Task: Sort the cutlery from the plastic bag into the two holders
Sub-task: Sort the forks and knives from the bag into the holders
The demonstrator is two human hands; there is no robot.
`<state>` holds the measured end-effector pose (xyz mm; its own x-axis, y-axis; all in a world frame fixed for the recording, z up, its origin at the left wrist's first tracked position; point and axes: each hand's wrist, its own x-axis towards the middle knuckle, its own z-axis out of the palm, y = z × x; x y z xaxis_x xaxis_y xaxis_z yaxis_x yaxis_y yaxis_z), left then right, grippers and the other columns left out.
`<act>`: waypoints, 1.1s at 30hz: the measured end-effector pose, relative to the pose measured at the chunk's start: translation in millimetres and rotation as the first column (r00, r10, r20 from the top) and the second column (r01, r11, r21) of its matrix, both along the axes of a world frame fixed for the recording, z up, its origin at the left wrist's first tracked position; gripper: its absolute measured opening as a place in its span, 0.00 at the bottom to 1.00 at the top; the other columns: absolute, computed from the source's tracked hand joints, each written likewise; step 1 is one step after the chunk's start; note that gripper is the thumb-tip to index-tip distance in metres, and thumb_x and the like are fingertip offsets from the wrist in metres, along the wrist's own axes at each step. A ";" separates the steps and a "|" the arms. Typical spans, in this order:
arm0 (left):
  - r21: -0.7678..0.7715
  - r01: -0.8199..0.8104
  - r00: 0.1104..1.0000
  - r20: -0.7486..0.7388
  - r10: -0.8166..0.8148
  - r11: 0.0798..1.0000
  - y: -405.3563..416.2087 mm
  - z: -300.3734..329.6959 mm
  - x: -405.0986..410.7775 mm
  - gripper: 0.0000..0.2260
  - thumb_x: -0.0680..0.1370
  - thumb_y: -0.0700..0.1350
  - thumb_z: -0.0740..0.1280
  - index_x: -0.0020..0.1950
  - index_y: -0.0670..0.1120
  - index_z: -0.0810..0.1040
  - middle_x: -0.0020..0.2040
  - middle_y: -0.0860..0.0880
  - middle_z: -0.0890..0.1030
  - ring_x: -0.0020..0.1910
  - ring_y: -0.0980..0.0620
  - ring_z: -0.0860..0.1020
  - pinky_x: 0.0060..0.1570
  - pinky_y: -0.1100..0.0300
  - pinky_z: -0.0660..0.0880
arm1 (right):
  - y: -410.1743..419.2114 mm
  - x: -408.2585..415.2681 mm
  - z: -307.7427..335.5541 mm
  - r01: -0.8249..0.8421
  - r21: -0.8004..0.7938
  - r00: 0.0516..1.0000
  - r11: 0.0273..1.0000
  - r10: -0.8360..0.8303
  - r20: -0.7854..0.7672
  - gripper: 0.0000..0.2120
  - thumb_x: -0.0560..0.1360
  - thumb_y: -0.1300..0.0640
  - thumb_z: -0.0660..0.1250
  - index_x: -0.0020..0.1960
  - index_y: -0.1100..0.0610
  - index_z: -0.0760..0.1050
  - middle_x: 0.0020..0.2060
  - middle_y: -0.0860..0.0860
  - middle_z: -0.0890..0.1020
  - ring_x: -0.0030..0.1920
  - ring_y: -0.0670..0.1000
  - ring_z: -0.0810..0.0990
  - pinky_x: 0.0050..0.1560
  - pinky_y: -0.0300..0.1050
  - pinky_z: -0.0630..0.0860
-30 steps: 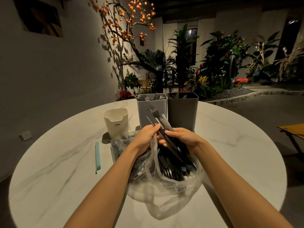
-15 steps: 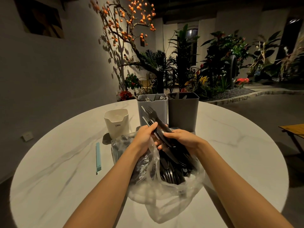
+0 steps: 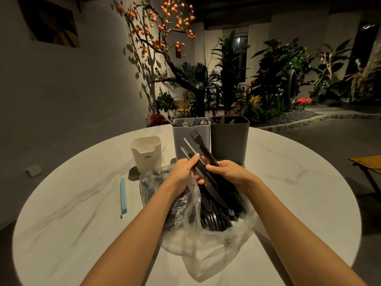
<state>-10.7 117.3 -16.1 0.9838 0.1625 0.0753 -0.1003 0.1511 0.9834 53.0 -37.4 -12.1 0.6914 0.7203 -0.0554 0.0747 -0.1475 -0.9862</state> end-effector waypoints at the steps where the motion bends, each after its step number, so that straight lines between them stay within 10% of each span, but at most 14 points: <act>1: -0.033 -0.042 0.999 -0.006 0.042 0.999 1.4 0.3 -0.2 0.17 0.82 0.48 0.60 0.47 0.35 0.77 0.31 0.43 0.78 0.25 0.50 0.76 0.26 0.60 0.73 | -0.4 0.6 -0.3 -0.004 -0.024 1.000 1.000 0.003 -0.005 0.13 0.80 0.55 0.63 0.55 0.63 0.79 0.49 0.59 0.84 0.52 0.58 0.83 0.63 0.55 0.75; 9: -0.115 0.020 0.998 0.068 -0.012 0.993 6.3 -0.1 -0.3 0.17 0.84 0.47 0.55 0.62 0.38 0.76 0.57 0.40 0.81 0.52 0.45 0.82 0.46 0.57 0.80 | -5.8 -4.1 6.1 -0.116 -0.165 0.993 0.979 0.116 -0.008 0.13 0.80 0.53 0.61 0.55 0.62 0.78 0.49 0.57 0.83 0.51 0.56 0.82 0.63 0.56 0.75; 15: 0.075 0.172 0.985 0.014 -0.173 0.982 7.3 2.8 -7.4 0.16 0.83 0.47 0.58 0.49 0.38 0.81 0.35 0.42 0.81 0.29 0.48 0.77 0.28 0.61 0.75 | -10.1 -11.2 9.8 -0.251 -0.060 0.964 0.966 0.244 -0.105 0.15 0.83 0.54 0.55 0.54 0.60 0.77 0.49 0.55 0.85 0.48 0.52 0.84 0.55 0.47 0.79; 25: -0.175 -0.357 0.917 0.122 0.380 0.918 10.9 1.2 5.6 0.12 0.83 0.42 0.57 0.44 0.42 0.76 0.41 0.46 0.82 0.41 0.52 0.80 0.47 0.58 0.78 | -9.5 -13.3 11.8 -0.115 0.054 0.967 0.992 0.125 -0.224 0.13 0.83 0.53 0.56 0.61 0.57 0.74 0.47 0.60 0.83 0.43 0.54 0.83 0.45 0.47 0.83; 33: -0.078 -0.515 0.840 0.154 0.521 0.854 11.4 -4.2 9.3 0.09 0.81 0.43 0.61 0.44 0.45 0.79 0.41 0.49 0.83 0.40 0.54 0.81 0.46 0.58 0.76 | -7.0 -7.8 11.0 -0.048 0.118 0.991 0.992 0.061 -0.118 0.13 0.82 0.55 0.58 0.62 0.57 0.76 0.39 0.56 0.75 0.33 0.49 0.71 0.24 0.33 0.69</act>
<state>-1.3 128.7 -20.3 0.7295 0.6499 0.2132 -0.3313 0.0630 0.9414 45.2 -44.3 -1.1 0.6442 0.7632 -0.0510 -0.0413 -0.0319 -0.9986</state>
